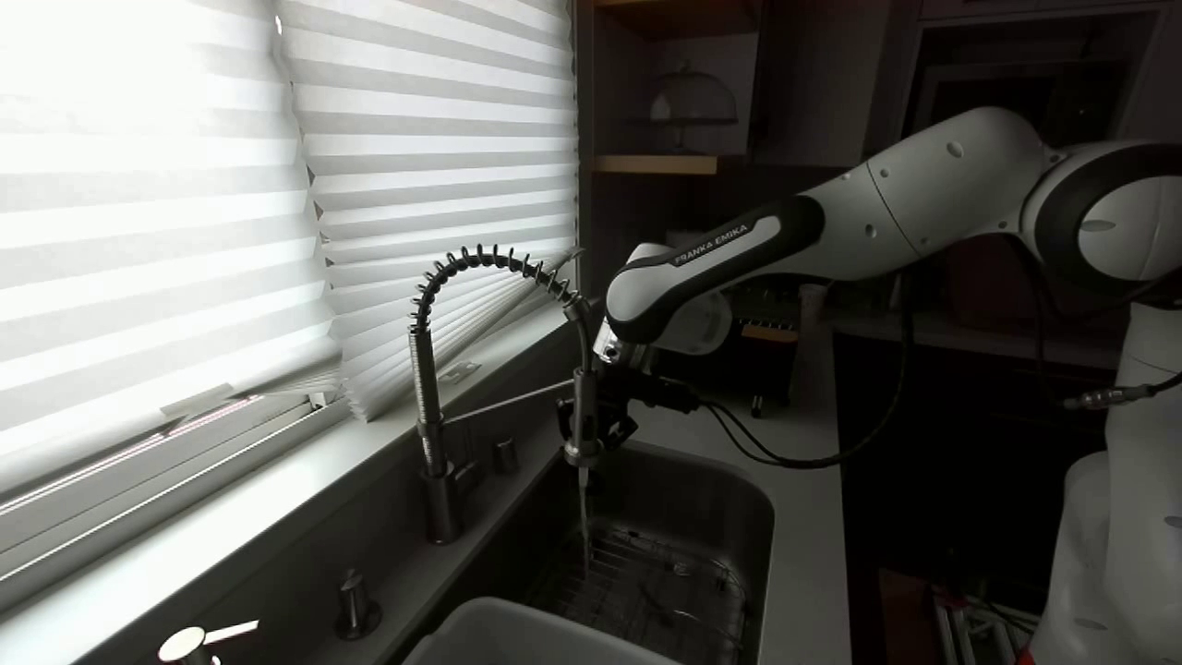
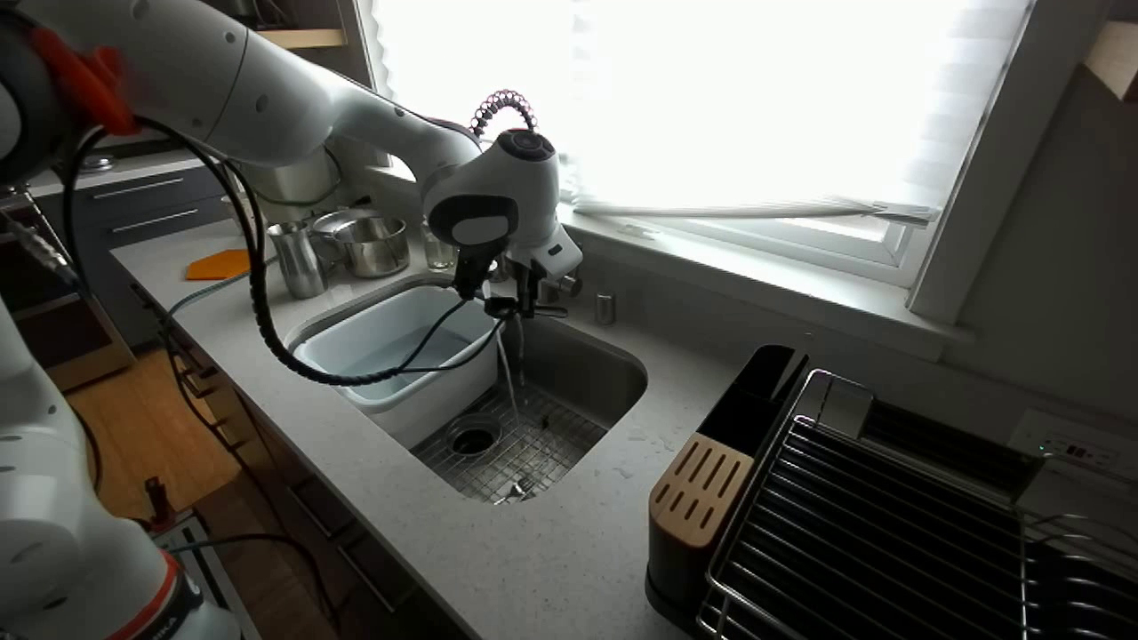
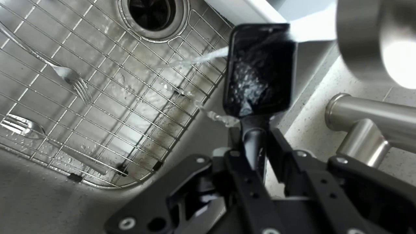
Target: Place the black ladle under the running faucet then put it back on the counter.
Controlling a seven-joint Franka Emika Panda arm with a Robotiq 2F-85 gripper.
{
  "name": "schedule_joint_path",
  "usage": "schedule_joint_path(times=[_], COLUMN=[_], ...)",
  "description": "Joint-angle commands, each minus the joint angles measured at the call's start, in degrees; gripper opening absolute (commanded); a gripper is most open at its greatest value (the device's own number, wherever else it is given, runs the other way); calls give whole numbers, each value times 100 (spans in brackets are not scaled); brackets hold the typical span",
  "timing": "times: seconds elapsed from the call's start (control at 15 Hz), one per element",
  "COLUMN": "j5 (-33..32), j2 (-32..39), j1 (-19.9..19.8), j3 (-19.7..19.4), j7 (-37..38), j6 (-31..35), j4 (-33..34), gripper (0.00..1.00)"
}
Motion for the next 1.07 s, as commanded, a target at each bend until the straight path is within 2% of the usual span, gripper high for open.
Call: schedule_joint_path(times=[0.0, 0.47, 1.0], j5=[65, -126, -62], j2=[71, 99, 115], j1=[7, 14, 25], j3=[-32, -72, -61], j7=[-64, 127, 138], j6=[-57, -107, -136], j4=[35, 41, 68], gripper=[6, 6, 6])
